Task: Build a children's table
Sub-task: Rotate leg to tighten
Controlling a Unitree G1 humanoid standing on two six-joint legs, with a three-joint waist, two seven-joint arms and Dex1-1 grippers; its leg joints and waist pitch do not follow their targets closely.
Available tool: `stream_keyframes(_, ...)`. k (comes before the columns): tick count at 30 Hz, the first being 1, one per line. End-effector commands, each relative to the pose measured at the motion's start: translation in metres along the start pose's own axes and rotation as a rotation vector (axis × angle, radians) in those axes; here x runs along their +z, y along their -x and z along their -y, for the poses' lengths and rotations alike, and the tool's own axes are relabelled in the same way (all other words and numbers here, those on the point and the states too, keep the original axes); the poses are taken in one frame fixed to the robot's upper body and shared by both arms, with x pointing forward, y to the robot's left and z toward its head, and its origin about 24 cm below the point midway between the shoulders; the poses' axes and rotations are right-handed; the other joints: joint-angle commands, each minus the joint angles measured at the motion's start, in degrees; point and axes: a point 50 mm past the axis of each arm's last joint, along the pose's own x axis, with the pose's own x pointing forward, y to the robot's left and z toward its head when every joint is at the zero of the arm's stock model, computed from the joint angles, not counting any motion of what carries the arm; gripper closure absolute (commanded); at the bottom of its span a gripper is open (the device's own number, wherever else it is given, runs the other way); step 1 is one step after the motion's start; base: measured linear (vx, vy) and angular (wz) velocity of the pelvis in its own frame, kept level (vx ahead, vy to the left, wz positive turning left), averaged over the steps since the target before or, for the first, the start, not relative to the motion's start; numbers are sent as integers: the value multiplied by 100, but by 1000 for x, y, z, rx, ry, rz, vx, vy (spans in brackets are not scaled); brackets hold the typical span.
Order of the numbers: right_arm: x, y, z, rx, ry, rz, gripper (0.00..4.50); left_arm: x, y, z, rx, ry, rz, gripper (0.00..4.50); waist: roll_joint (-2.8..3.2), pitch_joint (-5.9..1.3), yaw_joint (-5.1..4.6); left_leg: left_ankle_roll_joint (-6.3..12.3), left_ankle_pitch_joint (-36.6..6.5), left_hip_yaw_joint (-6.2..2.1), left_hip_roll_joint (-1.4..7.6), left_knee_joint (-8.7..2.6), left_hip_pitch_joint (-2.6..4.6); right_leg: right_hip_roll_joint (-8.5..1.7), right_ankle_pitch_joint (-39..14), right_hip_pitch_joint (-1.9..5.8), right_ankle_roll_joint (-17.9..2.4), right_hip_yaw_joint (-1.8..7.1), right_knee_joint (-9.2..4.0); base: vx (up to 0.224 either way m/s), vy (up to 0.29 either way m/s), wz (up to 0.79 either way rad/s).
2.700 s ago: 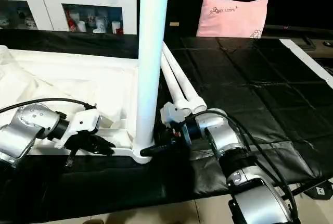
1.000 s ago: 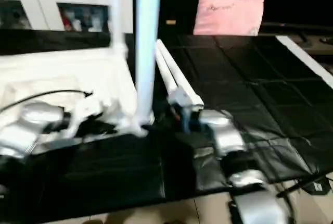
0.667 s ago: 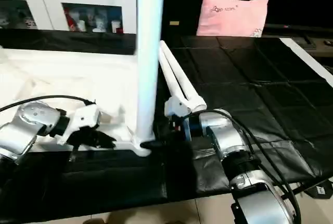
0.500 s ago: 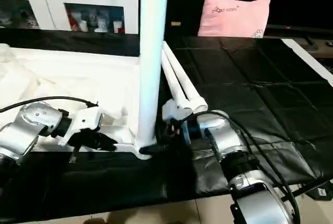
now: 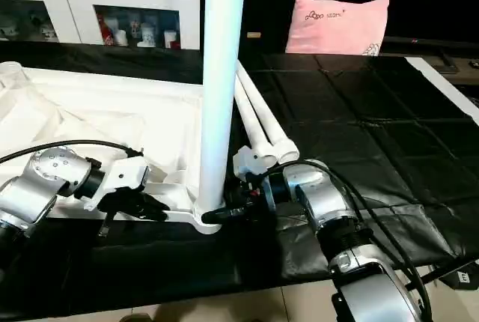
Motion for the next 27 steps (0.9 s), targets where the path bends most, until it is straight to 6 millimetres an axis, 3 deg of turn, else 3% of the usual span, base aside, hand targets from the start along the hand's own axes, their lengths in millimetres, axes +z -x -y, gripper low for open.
stream_keyframes(1, -2, 1, -2, 34, -12, -2, 183, 5, -7, 1, -30, -14, 7, 450, 157, -371, -30, 42, -980, 48, 122, -412, -30, -391, -1167, 355, -1066, 350, -409, 0, 0, 0)
stream_keyframes(6, -5, -10, 1, -71, -92, 64, 186, 11, -12, -4, 75, 102, 111, 450, 139, -364, -40, 30, -926, 49, 125, -415, -43, -401, -1183, 358, -1082, 355, -397, 0, 0, 0)
stream_keyframes(10, -6, -31, 12, -258, -177, 96, 186, 16, -19, -10, 186, 177, 149, 450, 120, -342, -85, -59, -1105, 38, 88, -423, -41, -411, -1767, 346, -886, 348, -477, 0, 0, 0)
stream_keyframes(13, -5, -46, 18, -357, -227, 107, 187, 20, -23, -15, 262, 219, 156, 450, 112, -329, -211, -164, -1172, 3, 74, -442, -65, -419, -2290, 350, -672, 330, -523, 0, 0, 0)
stream_keyframes(15, -4, -63, 22, -446, -253, 92, 187, 25, -26, -24, 365, 259, 151, 450, 109, -315, -282, -118, -1271, 12, 68, -428, -35, -408, -2527, 294, -608, 336, -562, 0, 0, 0)
stream_keyframes(16, -2, -74, 26, -532, -276, 81, 187, 31, -27, -32, 449, 298, 162, 450, 81, -319, -296, -128, -1289, 6, 67, -424, -33, -407, -2608, 298, -578, 324, -566, 0, 0, 0)
stream_keyframes(18, 0, -81, 28, -600, -304, 76, 187, 36, -28, -38, 512, 326, 176, 450, 89, -324, -327, -137, -1274, 3, 55, -415, -17, -414, -2784, 275, -494, 322, -596, 0, 0, 0)
stream_keyframes(19, 1, -84, 29, -626, -316, 74, 187, 38, -29, -40, 537, 336, 181, 450, 87, -328, -318, -115, -1265, 3, 55, -412, -17, -416, -2749, 277, -489, 322, -597, 0, 0, 0)
stream_keyframes(22, 3, -91, 29, -648, -319, 73, 187, 47, -29, -46, 596, 339, 200, 450, 94, -365, -312, -56, -1042, 14, 75, -411, -42, -388, -1992, 292, -636, 339, -511, 0, 0, 0)
stream_keyframes(23, 5, -92, 29, -647, -313, 95, 117, 50, -29, -46, 602, 325, 190, 450, 100, -363, -306, -14, -948, 19, 80, -418, -61, -379, -1647, 302, -734, 346, -473, 0, 0, 0)
stream_keyframes(25, 4, -90, 29, -648, -308, 101, 117, 49, -30, -45, 593, 317, 182, 450, 99, -377, -298, 19, -854, 29, 72, -409, -66, -376, -1320, 321, -844, 349, -439, 0, 0, 0)
stream_keyframes(27, 3, -87, 30, -658, -297, 98, 97, 48, -30, -44, 587, 306, 164, 450, 135, -371, -295, 36, -806, 33, 70, -412, -72, -384, -1155, 338, -924, 354, -426, 0, 0, 0)
